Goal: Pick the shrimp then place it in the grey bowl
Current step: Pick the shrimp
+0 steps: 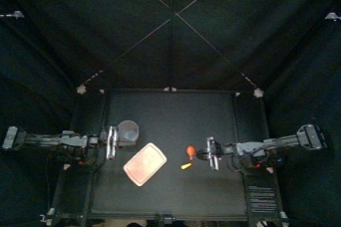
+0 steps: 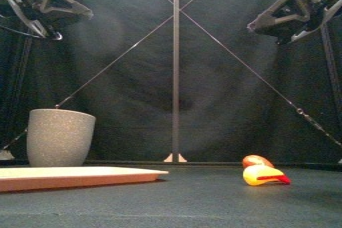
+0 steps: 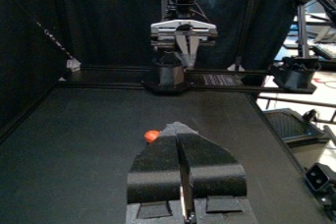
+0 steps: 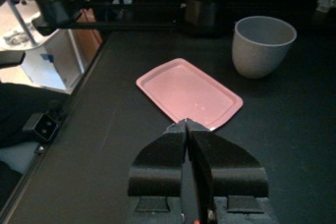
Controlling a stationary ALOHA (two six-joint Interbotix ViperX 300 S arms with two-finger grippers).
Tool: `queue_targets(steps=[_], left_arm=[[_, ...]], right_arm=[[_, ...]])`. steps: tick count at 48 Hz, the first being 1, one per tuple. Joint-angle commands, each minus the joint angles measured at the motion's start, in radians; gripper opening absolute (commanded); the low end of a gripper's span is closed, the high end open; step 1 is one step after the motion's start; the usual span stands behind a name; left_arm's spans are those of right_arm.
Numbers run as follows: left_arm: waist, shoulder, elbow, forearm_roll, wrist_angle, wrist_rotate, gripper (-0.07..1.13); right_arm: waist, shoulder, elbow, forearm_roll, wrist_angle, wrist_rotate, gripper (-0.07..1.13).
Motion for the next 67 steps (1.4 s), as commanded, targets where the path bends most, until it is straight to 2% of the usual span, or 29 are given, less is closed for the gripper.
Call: queue_targets(steps=[1, 6, 11, 14, 25, 42, 56, 67], left_arm=[[0.0, 0.005, -0.014, -0.002, -0.005, 0.002, 0.1], [0.0, 0.005, -0.012, -0.002, -0.009, 0.002, 0.1], [0.003, 0.005, -0.014, -0.002, -0.014, -0.002, 0.1], [0.003, 0.005, -0.012, -0.002, -0.014, -0.002, 0.11], [0.009, 0.005, -0.005, -0.002, -0.015, -0.002, 0.12], [0.028, 0.005, 0.009, -0.006, -0.014, 0.002, 0.12], [0.031, 0.005, 0.021, -0.006, -0.015, 0.002, 0.12], [0.031, 0.005, 0.043, -0.006, -0.015, -0.002, 0.12]], right_arm=[[0.011, 0.043, -0.054, 0.005, -0.008, 0.003, 0.42], [0.005, 0.075, -0.071, 0.034, -0.018, 0.003, 0.69], [0.002, 0.109, -0.074, 0.104, -0.029, 0.0, 0.91], [-0.003, 0.13, -0.074, 0.133, -0.029, -0.002, 0.98], [-0.012, 0.215, -0.092, 0.158, 0.041, 0.0, 0.99], [-0.015, 0.379, -0.215, 0.15, 0.394, -0.002, 0.99], [-0.023, 0.581, -0.373, 0.075, 0.667, 0.0, 0.99], [-0.025, 0.69, -0.476, 0.009, 0.736, 0.0, 0.98]])
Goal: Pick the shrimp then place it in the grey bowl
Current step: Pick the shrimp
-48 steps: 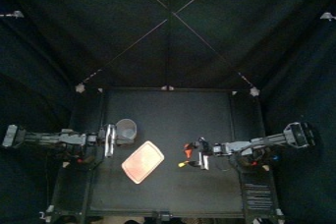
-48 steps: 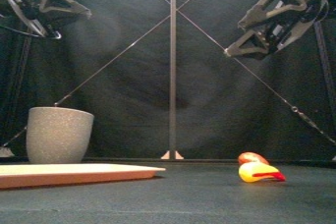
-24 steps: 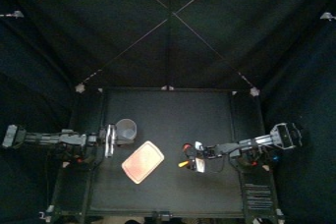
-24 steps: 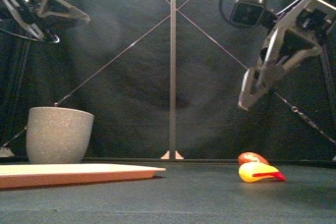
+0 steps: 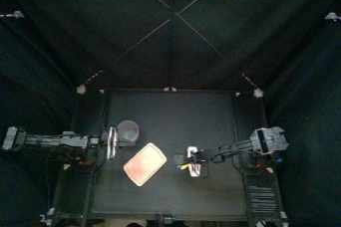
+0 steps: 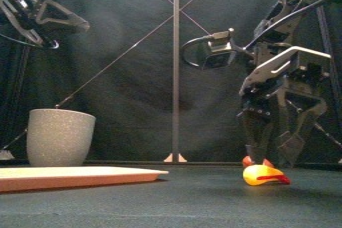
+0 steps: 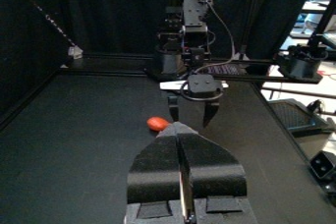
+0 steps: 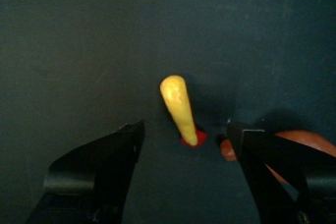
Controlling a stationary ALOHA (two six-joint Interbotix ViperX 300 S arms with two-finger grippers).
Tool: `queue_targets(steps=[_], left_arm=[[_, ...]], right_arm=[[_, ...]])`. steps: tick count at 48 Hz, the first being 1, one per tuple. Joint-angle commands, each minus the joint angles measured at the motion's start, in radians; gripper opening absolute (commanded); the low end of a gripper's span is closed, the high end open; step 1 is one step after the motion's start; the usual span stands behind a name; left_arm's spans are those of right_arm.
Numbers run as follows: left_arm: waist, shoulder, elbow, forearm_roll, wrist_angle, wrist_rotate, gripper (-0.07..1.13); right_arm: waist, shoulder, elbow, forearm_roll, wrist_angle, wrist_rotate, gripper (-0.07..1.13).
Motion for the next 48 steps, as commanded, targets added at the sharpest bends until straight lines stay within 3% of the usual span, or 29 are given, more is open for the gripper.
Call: queue_targets(steps=[1, 26, 41, 48], left_arm=[[0.002, 0.005, -0.006, -0.003, -0.009, -0.002, 0.12], [0.009, 0.005, 0.011, -0.003, -0.008, 0.0, 0.12], [0.012, 0.003, 0.015, -0.003, -0.009, 0.0, 0.12], [0.014, 0.003, 0.015, -0.003, -0.009, 0.0, 0.12]], right_arm=[[-0.003, 0.011, -0.055, -0.023, 0.006, 0.0, 0.98], [-0.005, 0.043, -0.043, 0.014, -0.029, 0.003, 0.95], [-0.002, 0.054, -0.044, 0.034, -0.034, 0.002, 0.58], [0.0, 0.044, -0.054, 0.035, -0.032, 0.002, 0.51]])
